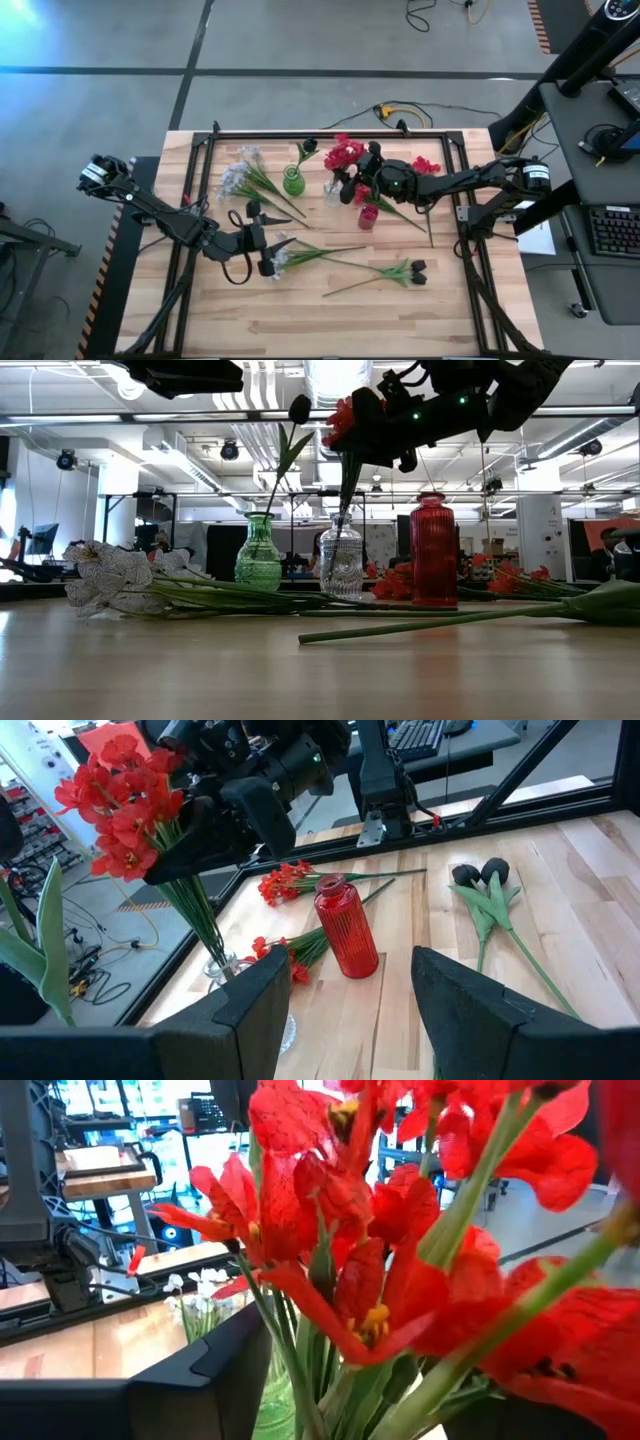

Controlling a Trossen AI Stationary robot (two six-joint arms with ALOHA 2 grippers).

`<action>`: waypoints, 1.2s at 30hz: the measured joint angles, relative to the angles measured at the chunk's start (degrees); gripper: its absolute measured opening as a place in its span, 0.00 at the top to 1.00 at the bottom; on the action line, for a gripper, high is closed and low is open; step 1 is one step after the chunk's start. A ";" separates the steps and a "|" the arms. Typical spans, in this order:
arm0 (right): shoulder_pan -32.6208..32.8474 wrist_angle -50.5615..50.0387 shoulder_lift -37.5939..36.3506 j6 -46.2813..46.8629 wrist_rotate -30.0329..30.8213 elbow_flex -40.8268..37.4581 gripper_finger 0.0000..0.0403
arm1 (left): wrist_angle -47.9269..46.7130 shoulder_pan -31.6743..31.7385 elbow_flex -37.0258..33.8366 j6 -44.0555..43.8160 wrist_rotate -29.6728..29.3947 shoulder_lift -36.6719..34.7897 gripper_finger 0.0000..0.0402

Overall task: Sort flowers into vase by color
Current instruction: Put the bottom left orange flowers into the transparent vase

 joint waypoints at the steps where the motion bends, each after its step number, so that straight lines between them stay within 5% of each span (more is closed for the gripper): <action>1: 0.00 -0.33 0.00 0.00 0.00 0.00 0.42 | 0.00 -0.02 0.00 -0.01 0.01 0.00 0.52; 16: 0.00 -1.36 -0.19 0.73 0.02 -0.02 0.28 | 0.00 -0.01 0.00 -0.11 -0.02 0.00 0.52; 36: 0.02 -9.82 -4.51 2.43 -0.02 -0.02 0.27 | -0.49 -0.02 0.00 -0.15 -0.04 0.00 0.52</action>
